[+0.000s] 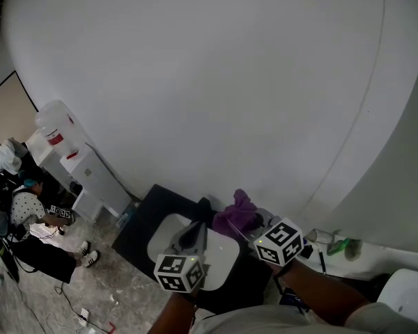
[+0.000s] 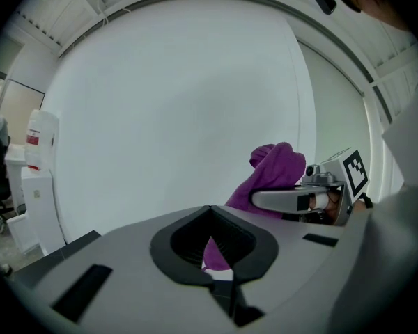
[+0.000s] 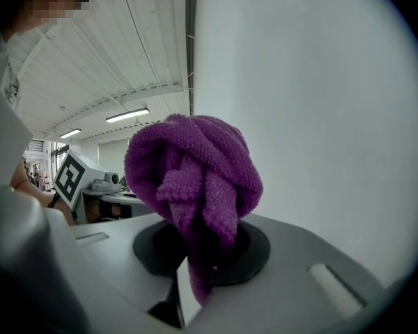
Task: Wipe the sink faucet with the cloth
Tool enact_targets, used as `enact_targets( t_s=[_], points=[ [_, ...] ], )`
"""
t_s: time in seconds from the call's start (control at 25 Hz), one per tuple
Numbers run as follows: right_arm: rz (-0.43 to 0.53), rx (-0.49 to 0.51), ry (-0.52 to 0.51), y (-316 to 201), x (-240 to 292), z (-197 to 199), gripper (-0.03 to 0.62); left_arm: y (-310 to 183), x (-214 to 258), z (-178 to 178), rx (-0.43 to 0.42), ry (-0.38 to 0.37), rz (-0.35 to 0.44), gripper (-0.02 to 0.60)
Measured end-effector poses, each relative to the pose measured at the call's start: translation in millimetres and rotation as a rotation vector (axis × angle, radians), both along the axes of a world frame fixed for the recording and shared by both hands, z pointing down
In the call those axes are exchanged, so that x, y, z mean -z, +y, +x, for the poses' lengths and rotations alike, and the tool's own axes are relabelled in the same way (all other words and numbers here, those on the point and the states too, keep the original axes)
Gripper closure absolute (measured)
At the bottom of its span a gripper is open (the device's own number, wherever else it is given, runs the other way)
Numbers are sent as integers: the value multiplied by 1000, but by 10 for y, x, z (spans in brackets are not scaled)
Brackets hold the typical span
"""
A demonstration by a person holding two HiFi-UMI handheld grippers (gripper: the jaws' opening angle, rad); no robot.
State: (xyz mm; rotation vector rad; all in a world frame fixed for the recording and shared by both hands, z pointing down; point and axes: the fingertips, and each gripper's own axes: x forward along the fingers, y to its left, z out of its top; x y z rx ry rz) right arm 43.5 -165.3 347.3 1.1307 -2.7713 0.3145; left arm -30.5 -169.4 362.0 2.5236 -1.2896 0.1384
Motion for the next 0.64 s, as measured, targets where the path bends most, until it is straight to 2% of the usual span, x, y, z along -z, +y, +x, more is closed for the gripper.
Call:
enact_targets(
  t_s=[0.64],
  points=[
    [-3,-9,-12,14,-3,29,549,17,-34,-3,2,8,-14,575]
  ],
)
